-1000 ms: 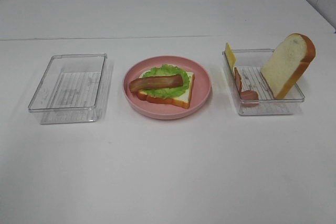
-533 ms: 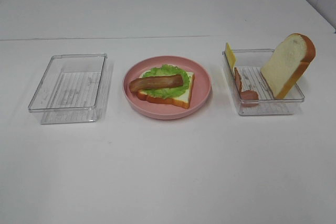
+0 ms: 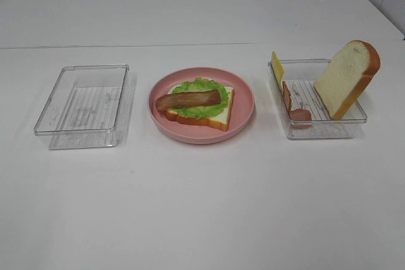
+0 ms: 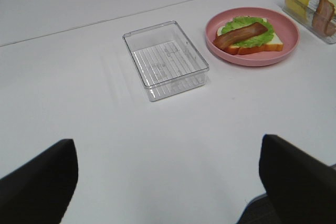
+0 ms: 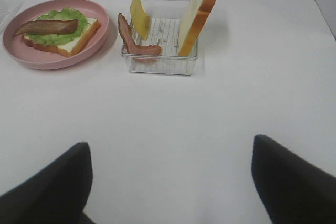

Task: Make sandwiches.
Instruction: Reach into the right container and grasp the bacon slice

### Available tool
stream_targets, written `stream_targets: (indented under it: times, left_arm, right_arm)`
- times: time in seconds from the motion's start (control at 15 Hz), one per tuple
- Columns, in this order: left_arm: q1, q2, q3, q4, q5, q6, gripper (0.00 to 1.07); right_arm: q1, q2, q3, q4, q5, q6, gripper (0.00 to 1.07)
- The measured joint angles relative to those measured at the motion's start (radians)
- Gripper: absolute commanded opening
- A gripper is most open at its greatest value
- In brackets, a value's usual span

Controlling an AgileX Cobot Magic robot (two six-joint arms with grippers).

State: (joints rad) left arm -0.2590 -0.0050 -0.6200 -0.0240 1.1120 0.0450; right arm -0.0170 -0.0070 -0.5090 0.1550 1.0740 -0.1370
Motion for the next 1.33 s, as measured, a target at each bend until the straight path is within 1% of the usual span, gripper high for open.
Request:
stream_targets:
  times: [0.2,0.33,0.6,0.67,0.87,0.93,1.07,1.13,1.33]
  left_arm:
    - [0.000,-0.001,0.091,-0.014,-0.061,0.000,0.89]
    - [0.000,-0.001,0.114,-0.014,-0.060,0.003,0.89]
    - [0.000,-0.001,0.115,-0.014,-0.061,0.003,0.89]
    - [0.000,-0.001,0.115,-0.014,-0.061,0.003,0.89]
    - [0.000,-0.001,0.115,-0.014,-0.061,0.003,0.89]
    - [0.000,-0.001,0.116,-0.014,-0.061,0.003,0.89]
    - [0.000,-0.001,0.116,-0.015,-0.062,0.003,0.89]
    - [0.000,-0.001,0.116,-0.015,-0.062,0.003,0.89]
    - [0.000,-0.001,0.116,-0.015,-0.062,0.003,0.89]
  right_arm:
    - [0.000,0.000,0.000,0.000,0.000,0.000,0.78]
    - [0.000,0.000,0.000,0.001,0.000,0.000,0.78]
    - [0.000,0.005,0.000,0.022,-0.002,0.003,0.78]
    - [0.000,0.029,-0.004,0.022,-0.017,0.009,0.77]
    - [0.000,0.157,-0.025,0.022,-0.119,0.016,0.76]
    - [0.000,0.296,-0.029,0.023,-0.217,0.020,0.76]
    - [0.000,0.480,-0.040,0.053,-0.295,0.023,0.76]
    - [0.000,0.531,-0.050,0.069,-0.310,0.023,0.76]
    - [0.000,0.835,-0.158,0.147,-0.318,-0.013,0.76]
